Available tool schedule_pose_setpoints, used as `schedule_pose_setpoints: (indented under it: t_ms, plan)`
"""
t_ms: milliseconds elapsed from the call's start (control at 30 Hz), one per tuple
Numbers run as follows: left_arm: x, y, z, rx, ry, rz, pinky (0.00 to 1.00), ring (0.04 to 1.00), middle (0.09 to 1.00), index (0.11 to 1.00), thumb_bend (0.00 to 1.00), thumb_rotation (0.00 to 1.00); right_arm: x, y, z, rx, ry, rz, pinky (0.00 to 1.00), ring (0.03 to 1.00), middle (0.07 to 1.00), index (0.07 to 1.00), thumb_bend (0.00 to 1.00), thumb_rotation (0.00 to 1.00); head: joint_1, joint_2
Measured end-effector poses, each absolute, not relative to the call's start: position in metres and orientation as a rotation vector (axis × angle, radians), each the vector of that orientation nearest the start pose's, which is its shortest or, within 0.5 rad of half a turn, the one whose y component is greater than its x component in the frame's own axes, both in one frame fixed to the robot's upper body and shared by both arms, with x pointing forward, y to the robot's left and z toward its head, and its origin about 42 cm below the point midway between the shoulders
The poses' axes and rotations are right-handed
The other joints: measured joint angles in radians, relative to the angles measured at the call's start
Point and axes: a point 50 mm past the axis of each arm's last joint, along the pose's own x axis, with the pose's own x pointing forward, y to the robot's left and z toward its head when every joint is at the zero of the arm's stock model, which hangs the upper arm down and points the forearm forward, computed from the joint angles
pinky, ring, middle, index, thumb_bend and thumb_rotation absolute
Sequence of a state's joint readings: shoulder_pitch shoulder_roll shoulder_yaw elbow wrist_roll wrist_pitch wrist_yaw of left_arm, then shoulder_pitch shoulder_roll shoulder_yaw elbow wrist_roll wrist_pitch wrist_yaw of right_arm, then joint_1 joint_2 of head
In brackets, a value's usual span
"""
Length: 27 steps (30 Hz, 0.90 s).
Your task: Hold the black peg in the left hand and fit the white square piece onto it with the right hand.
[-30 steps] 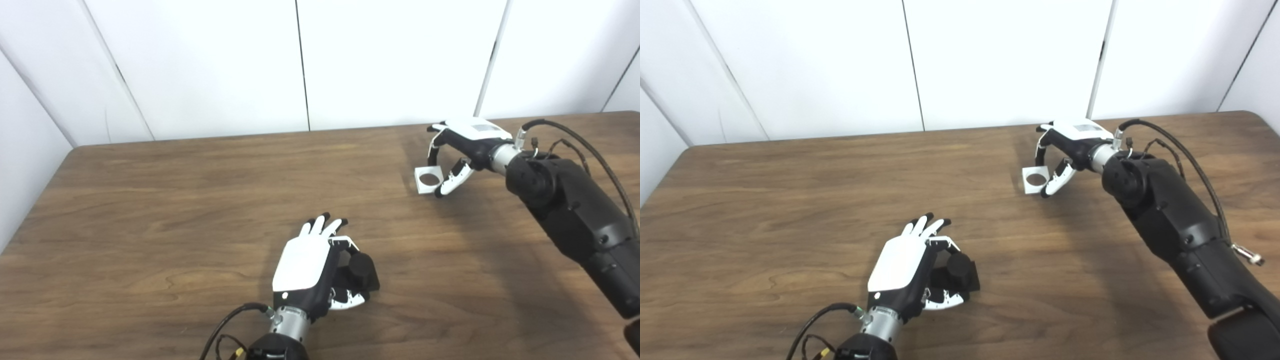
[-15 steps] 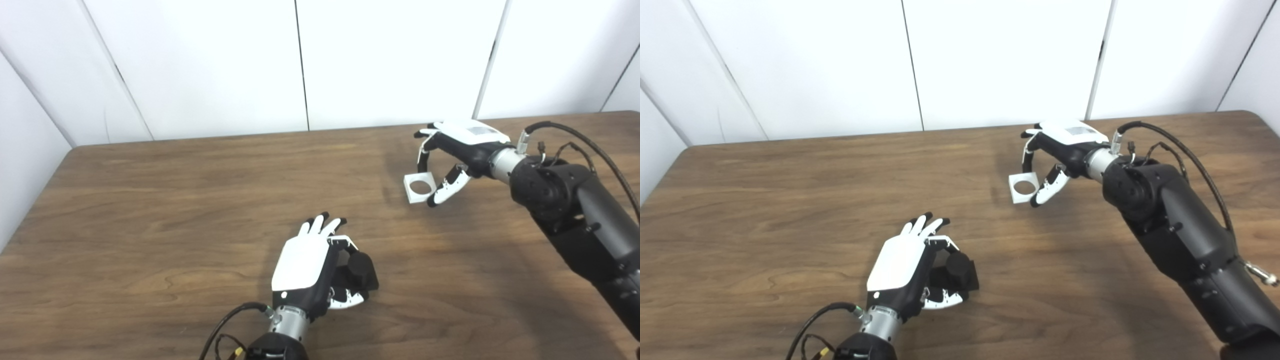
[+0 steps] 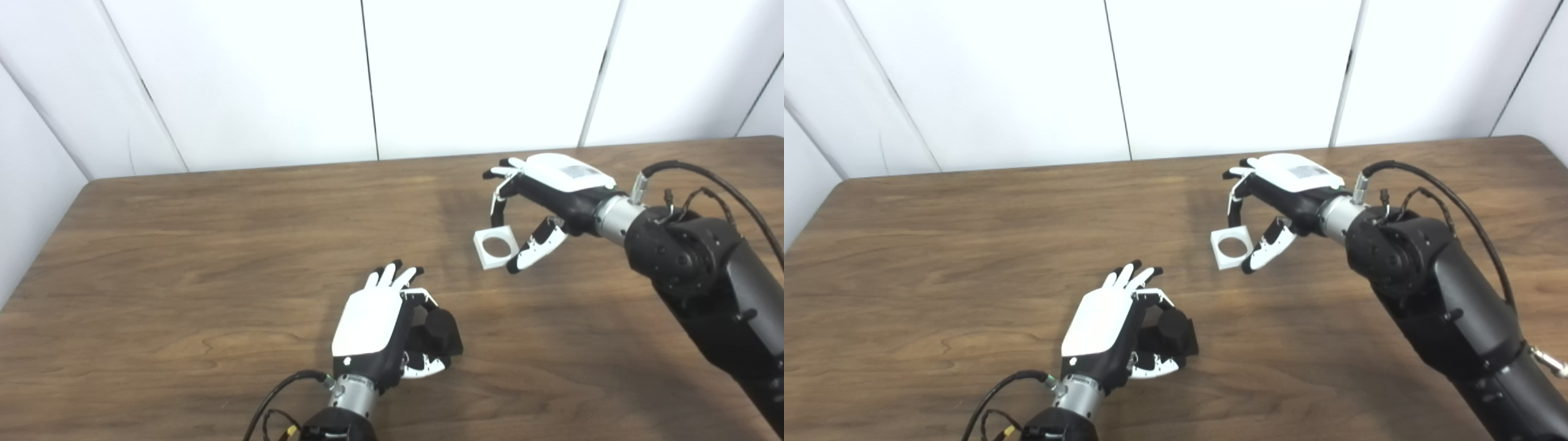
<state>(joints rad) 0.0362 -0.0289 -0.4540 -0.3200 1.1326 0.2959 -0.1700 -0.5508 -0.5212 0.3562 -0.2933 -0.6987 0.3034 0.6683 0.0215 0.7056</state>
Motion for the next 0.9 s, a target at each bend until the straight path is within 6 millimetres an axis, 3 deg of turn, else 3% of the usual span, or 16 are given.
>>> schedule_pose_setpoints:
  t_ms: [900]
  plan:
    - [0.245,0.098,0.161,1.030,-0.138,-0.222,1.00,1.000,0.924,0.492,0.51,0.08,0.337,-0.184,0.309,-1.297,-0.321,0.612,1.00,1.000,0.933,0.490,0.52,0.15,0.002,0.011]
